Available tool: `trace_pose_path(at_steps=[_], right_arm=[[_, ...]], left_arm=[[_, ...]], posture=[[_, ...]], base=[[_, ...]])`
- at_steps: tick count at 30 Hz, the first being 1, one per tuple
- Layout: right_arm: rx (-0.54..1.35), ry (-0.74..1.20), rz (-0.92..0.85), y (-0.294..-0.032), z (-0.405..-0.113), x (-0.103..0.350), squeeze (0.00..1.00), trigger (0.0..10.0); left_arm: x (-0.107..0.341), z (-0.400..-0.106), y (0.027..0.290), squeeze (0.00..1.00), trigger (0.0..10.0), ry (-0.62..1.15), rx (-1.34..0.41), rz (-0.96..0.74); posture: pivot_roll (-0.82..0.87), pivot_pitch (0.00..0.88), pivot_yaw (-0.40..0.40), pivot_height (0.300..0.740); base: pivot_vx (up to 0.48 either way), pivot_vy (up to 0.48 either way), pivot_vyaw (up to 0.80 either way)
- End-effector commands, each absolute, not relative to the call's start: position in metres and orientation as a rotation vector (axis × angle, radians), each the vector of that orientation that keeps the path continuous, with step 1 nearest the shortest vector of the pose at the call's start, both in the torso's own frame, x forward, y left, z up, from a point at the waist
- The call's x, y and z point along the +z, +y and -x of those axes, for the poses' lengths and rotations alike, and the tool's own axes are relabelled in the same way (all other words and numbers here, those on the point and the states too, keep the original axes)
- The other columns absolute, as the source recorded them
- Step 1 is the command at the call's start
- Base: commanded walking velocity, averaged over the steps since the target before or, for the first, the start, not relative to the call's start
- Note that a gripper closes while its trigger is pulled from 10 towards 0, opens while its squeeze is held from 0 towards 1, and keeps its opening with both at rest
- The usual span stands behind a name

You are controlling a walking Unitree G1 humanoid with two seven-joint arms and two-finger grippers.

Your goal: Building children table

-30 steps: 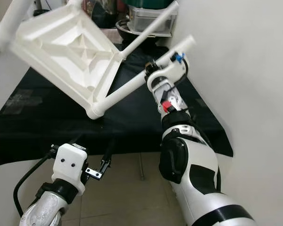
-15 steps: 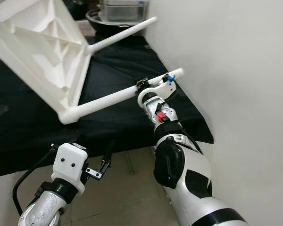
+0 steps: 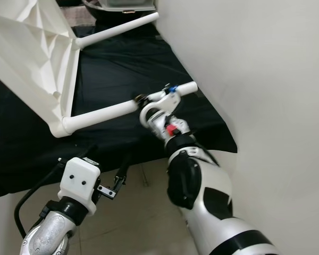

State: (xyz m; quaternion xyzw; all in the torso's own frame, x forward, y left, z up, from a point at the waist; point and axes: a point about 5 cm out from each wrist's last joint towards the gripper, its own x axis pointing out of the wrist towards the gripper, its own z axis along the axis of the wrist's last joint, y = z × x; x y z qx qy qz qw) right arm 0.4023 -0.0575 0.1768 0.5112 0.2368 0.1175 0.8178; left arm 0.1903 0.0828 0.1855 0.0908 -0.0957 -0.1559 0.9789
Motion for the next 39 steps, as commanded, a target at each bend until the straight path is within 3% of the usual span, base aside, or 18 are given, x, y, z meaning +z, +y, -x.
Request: trace_pose_path(at_steps=[1, 2, 14, 22, 33, 34, 37, 39], right_arm=[[0.224, 0.541, -1.062, -0.059, -0.400, 0.168, 1.00, 10.0], [0.229, 0.545, -1.063, -0.059, -0.399, 0.167, 0.00, 10.0], [0.287, 0.578, -1.033, -0.068, -0.396, 0.160, 0.00, 10.0], [0.438, 0.617, -1.057, -0.070, -0.392, 0.166, 0.00, 10.0], [0.610, 0.766, -1.003, -0.107, -0.363, 0.153, 0.00, 10.0], [0.680, 0.726, -0.941, -0.121, -0.347, 0.151, 0.00, 10.0], [0.731, 0.637, -0.833, -0.126, -0.337, 0.155, 0.00, 10.0], [0.716, 0.375, -0.606, -0.131, -0.336, 0.170, 0.00, 10.0]], left_arm=[[0.186, -0.189, 0.084, 0.00, 10.0, -0.187, -0.314, -0.192], [0.186, -0.189, 0.083, 0.00, 10.0, -0.188, -0.314, -0.194], [0.187, -0.192, 0.083, 0.00, 10.0, -0.195, -0.317, -0.202], [0.186, -0.195, 0.084, 0.00, 10.0, -0.196, -0.312, -0.205], [0.186, -0.201, 0.087, 0.00, 10.0, -0.204, -0.301, -0.211], [0.185, -0.202, 0.086, 0.00, 10.0, -0.204, -0.304, -0.212], [0.185, -0.203, 0.086, 0.00, 10.0, -0.203, -0.303, -0.213], [0.184, -0.204, 0.088, 0.00, 10.0, -0.204, -0.296, -0.216]], posture=[[0.15, 0.165, -0.078, 0.740], [0.15, 0.165, -0.080, 0.740], [0.14, 0.156, -0.073, 0.740], [0.13, 0.148, -0.068, 0.740], [0.11, 0.117, -0.054, 0.740], [0.11, 0.107, -0.052, 0.740], [0.11, 0.101, -0.052, 0.740], [0.10, 0.090, -0.044, 0.740]], base=[[0.000, 0.000, 0.00], [0.000, 0.000, 0.00], [0.000, 0.000, 0.00], [0.000, 0.000, 0.00], [0.000, 0.000, 0.00], [0.000, 0.000, 0.00], [0.000, 0.000, 0.00], [0.000, 0.000, 0.00]])
